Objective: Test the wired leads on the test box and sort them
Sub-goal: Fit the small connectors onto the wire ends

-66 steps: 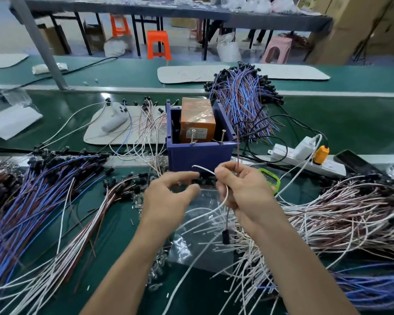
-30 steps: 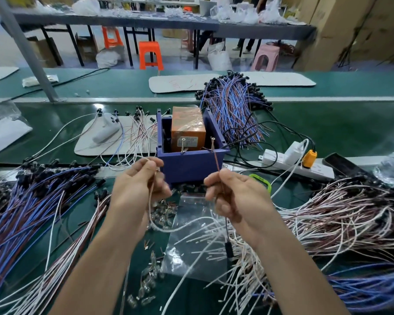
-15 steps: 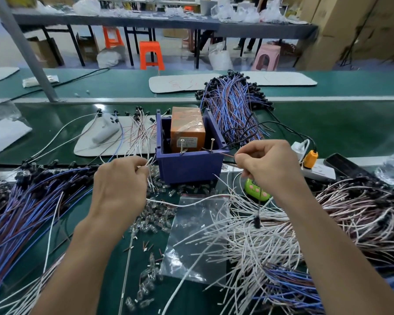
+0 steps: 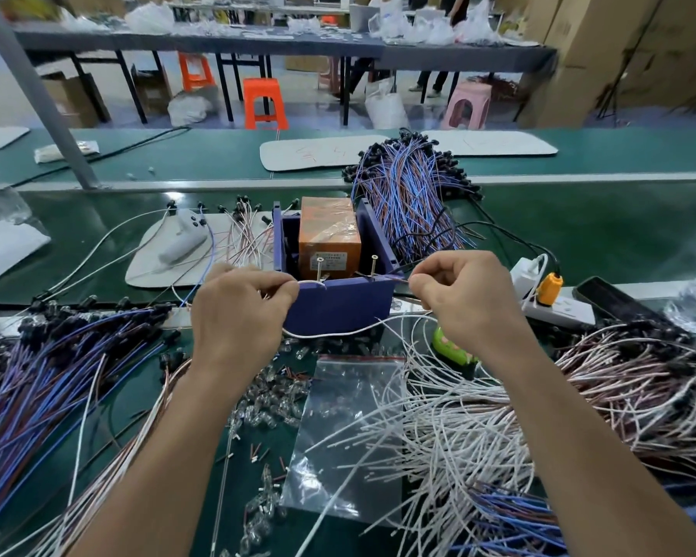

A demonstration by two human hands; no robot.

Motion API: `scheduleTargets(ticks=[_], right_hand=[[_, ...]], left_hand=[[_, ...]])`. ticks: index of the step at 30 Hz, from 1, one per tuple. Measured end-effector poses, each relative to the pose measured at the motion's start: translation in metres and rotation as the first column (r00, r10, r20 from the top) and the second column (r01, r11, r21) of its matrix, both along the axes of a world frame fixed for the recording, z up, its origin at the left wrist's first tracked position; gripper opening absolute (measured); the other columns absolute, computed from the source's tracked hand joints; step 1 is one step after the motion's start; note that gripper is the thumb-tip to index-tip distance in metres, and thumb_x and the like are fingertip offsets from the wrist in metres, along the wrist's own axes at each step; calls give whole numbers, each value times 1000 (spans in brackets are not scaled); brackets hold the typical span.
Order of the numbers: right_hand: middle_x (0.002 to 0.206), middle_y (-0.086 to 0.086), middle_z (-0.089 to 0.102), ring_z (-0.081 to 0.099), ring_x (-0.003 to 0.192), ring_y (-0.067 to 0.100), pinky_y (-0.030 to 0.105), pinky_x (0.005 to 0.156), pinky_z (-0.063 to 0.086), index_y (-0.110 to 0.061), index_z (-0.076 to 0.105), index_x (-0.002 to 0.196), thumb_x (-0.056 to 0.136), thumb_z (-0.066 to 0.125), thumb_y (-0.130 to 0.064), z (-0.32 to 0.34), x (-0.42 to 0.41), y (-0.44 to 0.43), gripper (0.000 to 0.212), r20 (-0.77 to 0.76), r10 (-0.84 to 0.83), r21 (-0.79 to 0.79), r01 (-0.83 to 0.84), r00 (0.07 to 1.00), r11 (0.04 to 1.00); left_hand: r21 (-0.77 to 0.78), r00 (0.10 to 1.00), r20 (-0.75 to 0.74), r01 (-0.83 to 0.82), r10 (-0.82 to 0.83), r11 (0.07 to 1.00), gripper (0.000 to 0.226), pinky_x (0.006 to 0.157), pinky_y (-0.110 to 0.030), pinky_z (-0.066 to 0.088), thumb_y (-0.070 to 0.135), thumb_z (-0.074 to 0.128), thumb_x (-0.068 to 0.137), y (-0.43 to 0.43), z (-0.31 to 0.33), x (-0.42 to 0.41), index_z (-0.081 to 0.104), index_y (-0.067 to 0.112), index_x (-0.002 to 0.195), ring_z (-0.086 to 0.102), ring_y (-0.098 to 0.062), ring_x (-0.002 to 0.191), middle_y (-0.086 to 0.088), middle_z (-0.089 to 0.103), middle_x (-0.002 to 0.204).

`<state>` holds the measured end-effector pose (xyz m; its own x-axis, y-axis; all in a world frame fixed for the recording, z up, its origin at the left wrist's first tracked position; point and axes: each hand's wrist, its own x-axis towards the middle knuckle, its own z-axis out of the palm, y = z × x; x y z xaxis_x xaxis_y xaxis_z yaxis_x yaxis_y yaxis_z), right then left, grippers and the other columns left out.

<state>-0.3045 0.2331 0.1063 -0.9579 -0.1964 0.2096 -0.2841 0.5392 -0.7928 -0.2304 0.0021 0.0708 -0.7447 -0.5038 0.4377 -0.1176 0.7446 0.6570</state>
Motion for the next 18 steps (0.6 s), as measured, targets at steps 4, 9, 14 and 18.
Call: scheduleTargets(ticks=[4, 9, 14, 18], right_hand=[[58, -7, 68, 51, 46, 2, 14, 47, 41, -25, 74, 70, 88, 73, -18, 7, -5, 3, 20, -3, 20, 52, -20, 1000, 998], [61, -4, 70, 52, 45, 1, 14, 47, 43, -24, 74, 71, 89, 73, -21, 10, -11, 6, 18, 15, 36, 117, -37, 999, 992], [56, -10, 66, 51, 45, 1, 16, 48, 42, -26, 72, 69, 89, 72, -23, 9, -16, 7, 21, 36, 31, 148, -36, 999, 988], [49, -12, 61, 47, 42, 1, 21, 52, 40, -24, 71, 69, 90, 71, -23, 9, -19, 5, 22, 54, 30, 164, -39, 998, 986]], left_hand=[[-8, 999, -22, -26, 26, 1000, 7, 80, -24, 36, 30, 82, 86, -5, -9, -12, 84, 24, 87, 56, -14, 91, 21, 62, 76], [47, 996, -38, -78, 80, 996, 7, 76, -29, 40, 29, 85, 83, -5, -14, -15, 85, 23, 86, 56, -13, 79, 31, 51, 66], [103, 995, -25, -89, 93, 991, 8, 68, -23, 44, 32, 84, 84, -6, -16, -18, 85, 24, 86, 61, -7, 70, 30, 56, 65], [142, 995, -21, -94, 98, 985, 8, 59, -10, 39, 33, 84, 83, -8, -17, -19, 84, 25, 85, 60, 7, 64, 32, 58, 63]])
